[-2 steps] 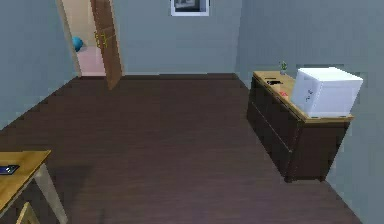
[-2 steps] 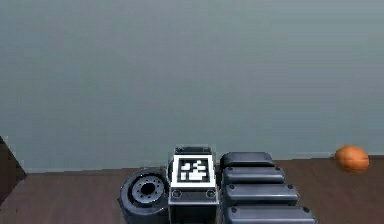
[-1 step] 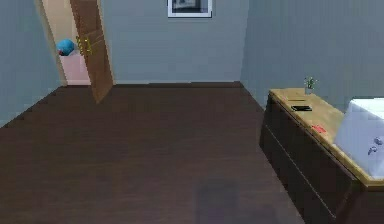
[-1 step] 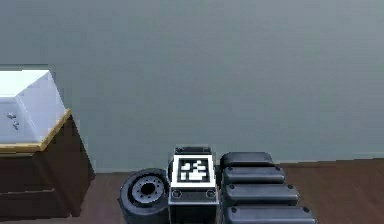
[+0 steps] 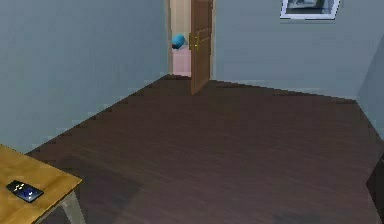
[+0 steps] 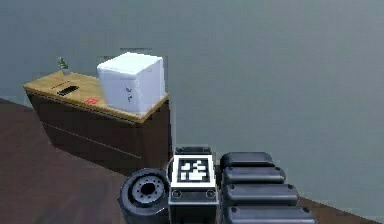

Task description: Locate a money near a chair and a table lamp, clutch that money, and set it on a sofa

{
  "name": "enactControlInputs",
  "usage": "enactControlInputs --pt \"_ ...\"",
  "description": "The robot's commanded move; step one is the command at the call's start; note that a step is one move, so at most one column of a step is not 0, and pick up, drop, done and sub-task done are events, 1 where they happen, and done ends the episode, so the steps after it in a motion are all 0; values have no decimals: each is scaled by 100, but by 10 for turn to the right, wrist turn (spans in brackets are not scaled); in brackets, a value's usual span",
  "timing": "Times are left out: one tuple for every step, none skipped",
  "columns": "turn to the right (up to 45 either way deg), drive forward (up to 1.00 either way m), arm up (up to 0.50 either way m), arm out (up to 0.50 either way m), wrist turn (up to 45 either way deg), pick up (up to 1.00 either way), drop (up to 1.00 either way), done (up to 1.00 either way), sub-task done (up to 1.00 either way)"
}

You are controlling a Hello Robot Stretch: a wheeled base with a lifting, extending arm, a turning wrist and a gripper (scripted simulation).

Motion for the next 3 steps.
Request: enactControlInputs --pt "0 5 0 0 0 0 0 0 0" --pt "210 0 0 0 0 0 0 0 0" --pt "0 20 0 0 0 0 0 0 0"
